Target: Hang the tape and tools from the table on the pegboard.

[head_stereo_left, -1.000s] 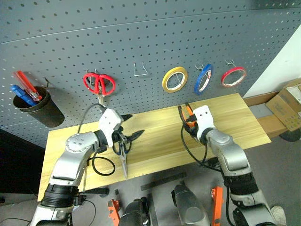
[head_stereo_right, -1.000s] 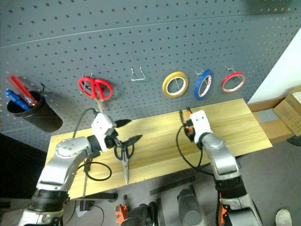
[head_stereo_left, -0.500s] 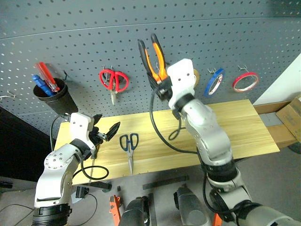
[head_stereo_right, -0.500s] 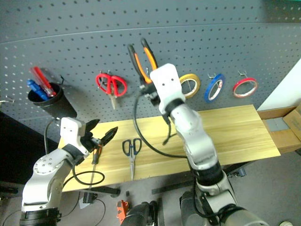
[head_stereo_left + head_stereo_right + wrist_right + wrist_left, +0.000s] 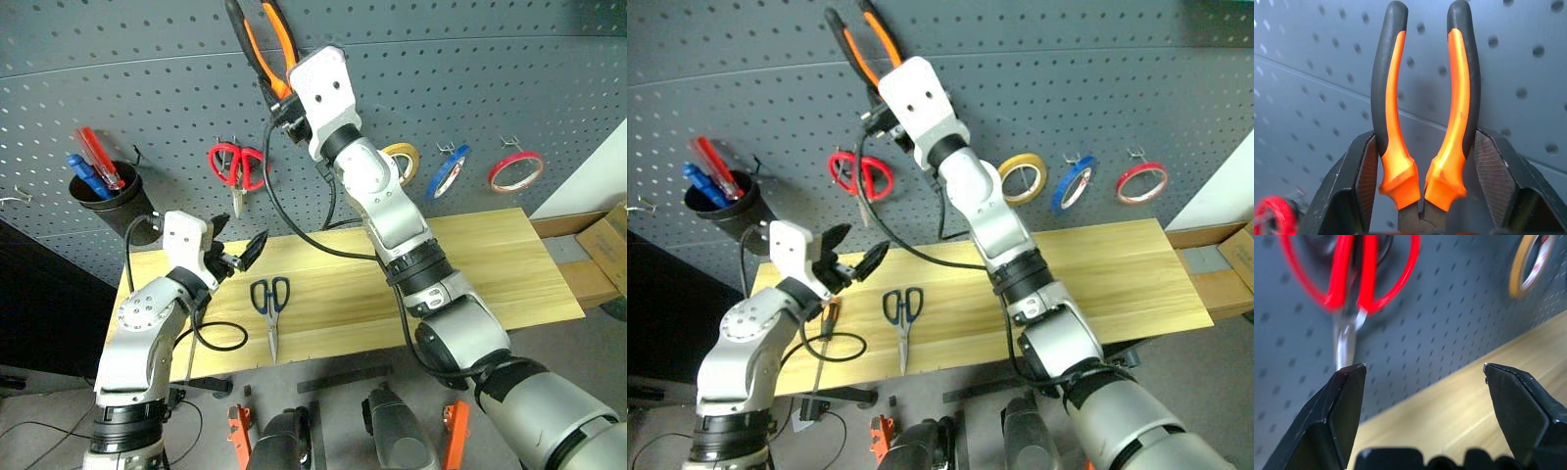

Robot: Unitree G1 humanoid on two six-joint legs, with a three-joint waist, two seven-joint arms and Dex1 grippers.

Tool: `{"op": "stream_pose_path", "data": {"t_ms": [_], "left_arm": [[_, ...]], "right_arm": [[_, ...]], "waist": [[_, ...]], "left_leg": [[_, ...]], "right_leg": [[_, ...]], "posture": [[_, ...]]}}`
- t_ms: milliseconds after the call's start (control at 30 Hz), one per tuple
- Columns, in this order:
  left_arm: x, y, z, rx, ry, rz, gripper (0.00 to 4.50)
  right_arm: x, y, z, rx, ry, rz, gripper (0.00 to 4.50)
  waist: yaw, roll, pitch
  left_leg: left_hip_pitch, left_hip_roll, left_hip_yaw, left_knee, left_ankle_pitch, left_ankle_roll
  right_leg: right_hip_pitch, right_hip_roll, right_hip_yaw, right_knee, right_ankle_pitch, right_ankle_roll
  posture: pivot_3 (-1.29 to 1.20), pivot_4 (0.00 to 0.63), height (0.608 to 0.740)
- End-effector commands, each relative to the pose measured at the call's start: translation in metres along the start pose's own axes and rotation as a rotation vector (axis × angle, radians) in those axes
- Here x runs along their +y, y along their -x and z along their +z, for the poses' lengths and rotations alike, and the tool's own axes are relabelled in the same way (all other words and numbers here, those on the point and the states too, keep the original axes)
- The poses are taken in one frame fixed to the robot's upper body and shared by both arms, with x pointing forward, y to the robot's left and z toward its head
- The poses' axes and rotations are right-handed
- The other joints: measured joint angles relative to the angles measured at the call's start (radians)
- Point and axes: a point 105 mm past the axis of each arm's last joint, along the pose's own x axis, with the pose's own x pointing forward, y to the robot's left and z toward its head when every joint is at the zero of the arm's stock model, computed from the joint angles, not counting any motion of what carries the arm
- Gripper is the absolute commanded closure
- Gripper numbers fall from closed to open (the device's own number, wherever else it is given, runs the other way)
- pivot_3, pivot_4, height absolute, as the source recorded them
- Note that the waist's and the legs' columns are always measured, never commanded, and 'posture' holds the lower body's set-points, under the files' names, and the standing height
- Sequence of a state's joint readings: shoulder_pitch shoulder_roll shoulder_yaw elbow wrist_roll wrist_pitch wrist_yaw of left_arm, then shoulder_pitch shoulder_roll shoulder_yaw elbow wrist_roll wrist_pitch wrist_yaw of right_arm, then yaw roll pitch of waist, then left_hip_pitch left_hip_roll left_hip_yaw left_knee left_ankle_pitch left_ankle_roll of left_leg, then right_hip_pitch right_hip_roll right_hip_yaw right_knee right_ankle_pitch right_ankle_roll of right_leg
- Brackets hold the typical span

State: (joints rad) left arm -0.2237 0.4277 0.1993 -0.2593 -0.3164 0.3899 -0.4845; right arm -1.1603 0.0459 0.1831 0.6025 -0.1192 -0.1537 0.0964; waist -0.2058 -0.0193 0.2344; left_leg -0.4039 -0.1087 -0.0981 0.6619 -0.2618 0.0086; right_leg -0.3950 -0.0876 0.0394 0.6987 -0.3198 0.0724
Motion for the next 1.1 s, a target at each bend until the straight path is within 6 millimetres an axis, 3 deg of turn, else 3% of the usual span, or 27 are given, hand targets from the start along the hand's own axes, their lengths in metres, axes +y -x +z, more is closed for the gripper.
{"op": "stream_pose_path", "data": {"t_ms": [33,267,633,833,1100], "left_arm": [[-0.005,-0.004,0.011,-0.042,-0.007,-0.018,0.39],[-0.009,-0.009,0.012,-0.045,-0.011,-0.035,0.39],[-0.008,-0.01,0.01,-0.047,-0.016,-0.035,0.39],[-0.008,-0.01,0.01,-0.052,-0.02,-0.03,0.39],[-0.008,-0.01,0.004,-0.038,-0.014,-0.029,0.39]], "right_arm": [[-0.005,-0.005,0.016,-0.1,0.045,-0.022,2.12],[-0.006,0.002,-0.016,-0.045,0.042,-0.053,2.12],[-0.002,0.005,-0.039,0.016,0.036,-0.075,2.12],[-0.001,0.019,-0.068,0.112,0.04,-0.101,2.12],[-0.004,0.033,-0.091,0.211,0.019,-0.105,2.12]], "waist": [[0.0,0.0,0.0],[-0.004,0.0,0.0],[0.008,0.0,0.0],[0.011,-0.001,0.0],[0.013,-0.001,-0.001]], "left_leg": [[0.0,0.0,0.0,0.0,0.0,0.0],[0.0,0.0,0.0,0.0,0.0,-0.001],[0.002,0.0,0.0,0.001,0.002,-0.003],[0.002,0.0,0.0,0.002,0.003,-0.004],[0.003,0.0,-0.001,0.003,0.004,-0.005]], "right_leg": [[0.0,0.0,0.0,0.0,0.0,0.0],[-0.002,0.0,0.0,0.001,0.0,0.0],[-0.001,0.0,0.0,0.005,0.0,0.0],[-0.002,0.001,0.001,0.01,0.0,0.0],[-0.003,0.001,0.001,0.015,0.0,0.0]], "posture": [[-0.13,0.191,0.74],[-0.13,0.194,0.74],[-0.11,0.197,0.74],[-0.1,0.2,0.74],[-0.12,0.202,0.74]]}}
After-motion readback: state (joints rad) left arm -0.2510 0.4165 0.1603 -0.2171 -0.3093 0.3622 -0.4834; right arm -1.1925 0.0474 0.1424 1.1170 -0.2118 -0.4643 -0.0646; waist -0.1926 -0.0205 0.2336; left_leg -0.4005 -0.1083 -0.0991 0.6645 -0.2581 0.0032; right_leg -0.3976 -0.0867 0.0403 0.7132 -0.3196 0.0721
